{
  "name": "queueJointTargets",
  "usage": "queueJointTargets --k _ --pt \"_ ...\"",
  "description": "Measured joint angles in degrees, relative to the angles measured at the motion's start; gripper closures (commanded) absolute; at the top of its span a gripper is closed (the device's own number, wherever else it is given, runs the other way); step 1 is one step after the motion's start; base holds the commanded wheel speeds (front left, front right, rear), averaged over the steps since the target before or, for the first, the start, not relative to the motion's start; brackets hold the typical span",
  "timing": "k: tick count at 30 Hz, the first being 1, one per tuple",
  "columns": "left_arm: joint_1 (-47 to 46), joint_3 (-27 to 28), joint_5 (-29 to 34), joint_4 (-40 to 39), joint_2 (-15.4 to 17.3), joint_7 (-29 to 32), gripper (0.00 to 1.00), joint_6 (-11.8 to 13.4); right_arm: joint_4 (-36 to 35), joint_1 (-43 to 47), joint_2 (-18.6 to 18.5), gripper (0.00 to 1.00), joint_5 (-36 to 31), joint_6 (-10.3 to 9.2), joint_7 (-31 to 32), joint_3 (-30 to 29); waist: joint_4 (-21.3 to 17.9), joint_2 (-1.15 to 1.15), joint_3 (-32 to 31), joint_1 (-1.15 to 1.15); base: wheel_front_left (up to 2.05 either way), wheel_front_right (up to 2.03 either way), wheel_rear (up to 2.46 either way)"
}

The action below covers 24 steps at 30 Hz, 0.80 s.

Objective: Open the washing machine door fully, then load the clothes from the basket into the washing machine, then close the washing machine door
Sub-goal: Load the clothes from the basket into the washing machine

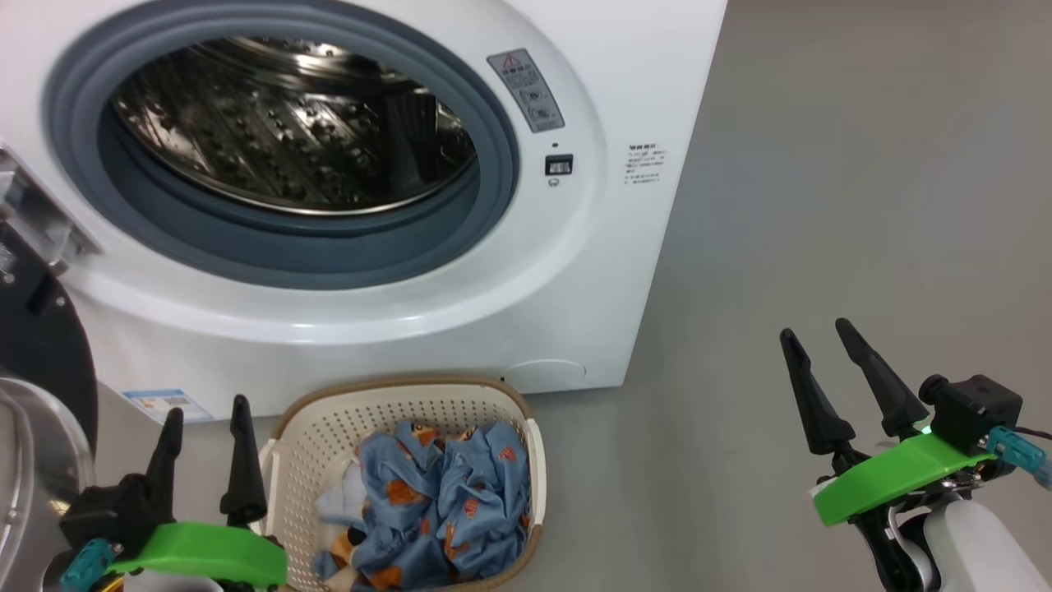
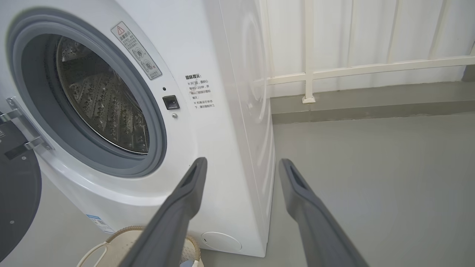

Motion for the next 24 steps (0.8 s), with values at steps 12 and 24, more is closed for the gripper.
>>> queueJointTargets --k 12,24 --pt "-5.6 -1.72 -0.11 5.09 -0.2 0.0 0.0 -1.52 -1.05 -3.7 0.88 0.0 0.0 0.0 0.0 -0.1 -0.96 0.0 6.99 0.0 0.0 0.0 0.0" --pt "-13.2 -3.05 -0.12 12.38 -0.1 0.0 0.0 -3.21 -2.36 -8.18 1.88 0.0 -0.02 0.0 -0.01 -0.68 -2.97 0.0 15.46 0.0 0.0 0.0 0.0"
